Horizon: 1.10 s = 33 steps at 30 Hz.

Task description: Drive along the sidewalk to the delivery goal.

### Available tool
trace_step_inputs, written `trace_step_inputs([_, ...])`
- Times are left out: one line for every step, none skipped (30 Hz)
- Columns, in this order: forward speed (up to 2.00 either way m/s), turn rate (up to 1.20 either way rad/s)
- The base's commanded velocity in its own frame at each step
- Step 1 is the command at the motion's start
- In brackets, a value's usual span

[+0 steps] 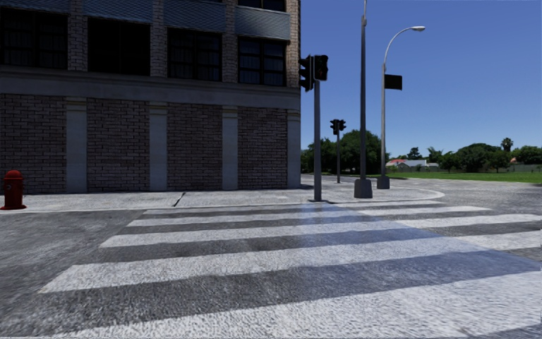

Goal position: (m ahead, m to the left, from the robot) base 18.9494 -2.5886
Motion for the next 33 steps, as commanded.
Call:
trace_step_inputs([1.33, 0.0])
trace_step_inputs([1.48, 0.0])
trace_step_inputs([2.0, 0.0])
trace_step_inputs([2.0, 0.0])
trace_step_inputs([2.0, 0.0])
trace_step_inputs([2.0, 0.0])
trace_step_inputs([2.0, 0.0])
trace_step_inputs([2.0, 0.0])
trace_step_inputs([2.0, 0.0])
trace_step_inputs([2.0, 0.0])
trace_step_inputs([2.0, 0.0])
trace_step_inputs([2.0, 0.0])
trace_step_inputs([2.0, 0.0])
trace_step_inputs([2.0, 0.0])
trace_step_inputs([2.0, 0.0])
trace_step_inputs([2.0, 0.0])
trace_step_inputs([2.0, 0.0])
trace_step_inputs([2.0, 0.0])
trace_step_inputs([2.0, 0.0])
trace_step_inputs([2.0, 0.0])
trace_step_inputs([2.0, 0.0])
trace_step_inputs([2.0, 0.0])
trace_step_inputs([2.0, 0.0])
trace_step_inputs([2.0, 0.0])
trace_step_inputs([2.0, 0.0])
trace_step_inputs([2.0, 0.0])
trace_step_inputs([2.0, 0.0])
trace_step_inputs([2.0, 0.0])
trace_step_inputs([2.0, 0.0])
trace_step_inputs([2.0, 0.0])
trace_step_inputs([2.0, 0.0])
trace_step_inputs([2.0, 0.0])
trace_step_inputs([2.0, 0.0])
